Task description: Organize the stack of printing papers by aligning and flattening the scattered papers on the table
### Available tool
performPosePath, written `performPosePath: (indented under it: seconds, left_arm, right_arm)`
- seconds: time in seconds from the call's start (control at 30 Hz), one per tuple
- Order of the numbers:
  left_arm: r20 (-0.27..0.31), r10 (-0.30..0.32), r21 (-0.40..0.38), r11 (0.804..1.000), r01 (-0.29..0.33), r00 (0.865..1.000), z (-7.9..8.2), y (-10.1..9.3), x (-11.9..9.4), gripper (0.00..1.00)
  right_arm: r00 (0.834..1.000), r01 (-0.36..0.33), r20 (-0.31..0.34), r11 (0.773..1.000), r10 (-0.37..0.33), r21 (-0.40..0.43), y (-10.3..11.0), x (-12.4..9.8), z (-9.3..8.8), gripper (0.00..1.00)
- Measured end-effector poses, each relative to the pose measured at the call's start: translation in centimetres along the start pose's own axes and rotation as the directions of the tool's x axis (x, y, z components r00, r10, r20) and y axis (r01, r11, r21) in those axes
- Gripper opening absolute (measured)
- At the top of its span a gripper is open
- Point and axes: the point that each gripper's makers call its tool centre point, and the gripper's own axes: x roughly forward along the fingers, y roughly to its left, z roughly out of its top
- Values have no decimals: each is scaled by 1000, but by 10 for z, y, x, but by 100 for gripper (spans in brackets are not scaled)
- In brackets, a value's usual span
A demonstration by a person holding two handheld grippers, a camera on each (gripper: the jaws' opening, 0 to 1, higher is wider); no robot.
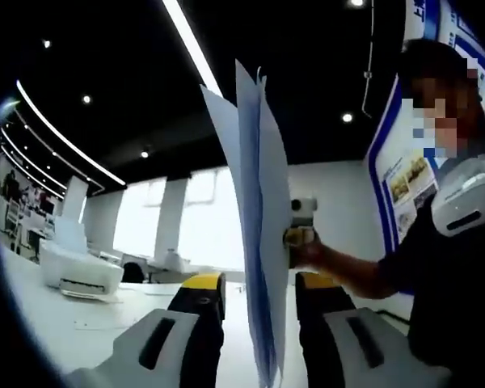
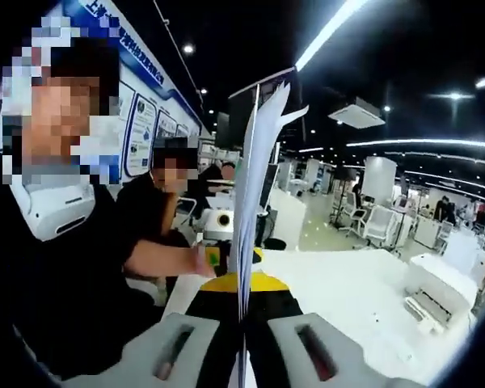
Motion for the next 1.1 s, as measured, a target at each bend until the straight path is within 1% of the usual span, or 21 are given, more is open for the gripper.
performPosePath:
  seconds: [0.2, 0.3, 0.37, 0.43, 0.47, 0.5, 0.57, 0.63, 0.7, 0.73, 0.8, 0.87, 1.0, 1.1]
  left_arm:
    - [6, -11, -7, 1000, 11, 1000, 7, -5, 3, 26]
    - [4, -17, -6, 1000, 17, 1000, 8, -10, 5, 26]
    - [-15, -28, -4, 1000, 28, 999, 6, -14, 7, 25]
    - [-28, -35, 7, 999, 35, 999, 5, -16, 8, 14]
    - [-41, -39, 27, 999, 40, 998, 4, -18, 8, 10]
    - [-50, -41, 29, 999, 42, 998, 3, -19, 9, 8]
    - [-72, -58, 33, 998, 60, 996, 0, -23, 12, 6]
    - [-140, -40, 74, 996, 51, 989, -8, -21, 12, 5]
    - [-204, -19, 97, 994, 39, 979, -17, -20, 14, 5]
    - [-217, -9, 91, 995, 29, 976, -18, -19, 15, 5]
    - [-253, 14, 104, 995, 12, 967, -25, -16, 15, 5]
    - [-276, 33, 121, 993, 0, 961, -29, -14, 16, 5]
    - [-291, 48, 139, 990, -8, 955, -34, -14, 17, 5]
    - [-301, 50, 140, 990, -8, 952, -36, -10, 13, 5]
  right_arm:
    - [997, 13, 77, 999, -15, 31, 0, -4, -4, 0]
    - [993, 14, 115, 998, -20, 57, 0, -4, -10, 0]
    - [990, 19, 137, 997, -29, 71, 0, -5, -15, 0]
    - [986, 21, 162, 996, -35, 83, 0, -6, -20, 0]
    - [984, 22, 173, 996, -36, 83, 1, -8, -22, 0]
    - [981, 23, 188, 996, -39, 82, 1, -8, -24, 0]
    - [976, 33, 210, 996, -51, 84, 0, -10, -28, 0]
    - [971, 45, 229, 996, -63, 83, -2, -12, -35, 0]
    - [968, 62, 238, 994, -83, 92, -6, -13, -48, 0]
    - [966, 65, 243, 993, -87, 97, -6, -13, -52, 0]
    - [964, 89, 242, 990, -112, 106, -10, -12, -61, 0]
    - [962, 109, 239, 987, -134, 116, -14, -11, -68, 0]
    - [957, 145, 235, 982, -170, 121, -20, -10, -76, 0]
    - [959, 152, 223, 982, -174, 114, -19, -8, -79, 0]
